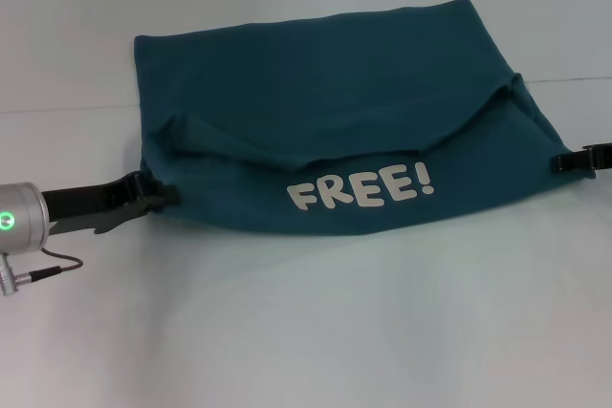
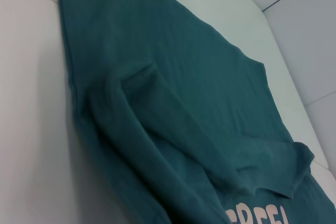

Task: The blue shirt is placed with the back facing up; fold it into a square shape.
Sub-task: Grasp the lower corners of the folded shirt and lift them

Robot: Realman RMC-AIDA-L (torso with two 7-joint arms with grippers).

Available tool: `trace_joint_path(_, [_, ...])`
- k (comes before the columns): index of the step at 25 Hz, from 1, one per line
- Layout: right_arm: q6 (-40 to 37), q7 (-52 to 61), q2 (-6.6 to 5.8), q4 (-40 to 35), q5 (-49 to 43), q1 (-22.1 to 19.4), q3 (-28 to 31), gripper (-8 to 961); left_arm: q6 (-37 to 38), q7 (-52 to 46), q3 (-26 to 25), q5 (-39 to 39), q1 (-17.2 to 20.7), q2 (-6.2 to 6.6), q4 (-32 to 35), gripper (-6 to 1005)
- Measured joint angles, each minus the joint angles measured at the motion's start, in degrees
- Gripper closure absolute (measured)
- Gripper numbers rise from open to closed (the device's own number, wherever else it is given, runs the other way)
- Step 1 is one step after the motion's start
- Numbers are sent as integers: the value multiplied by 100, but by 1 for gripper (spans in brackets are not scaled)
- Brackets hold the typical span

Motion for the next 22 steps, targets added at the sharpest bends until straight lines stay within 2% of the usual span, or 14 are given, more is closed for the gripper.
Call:
trace_joint_path(6, [171, 32, 11, 151, -12, 65, -60, 250, -1, -5, -15, 0, 11, -5, 0, 965])
trace_joint_path(19, [475, 97, 65, 274, -158, 120, -77, 386, -53, -15, -7, 0, -7, -7, -1, 964])
trace_joint_path(22, [512, 97, 70, 321, -162, 151, -85, 386, -58, -15, -13, -1, -9, -7, 0, 964])
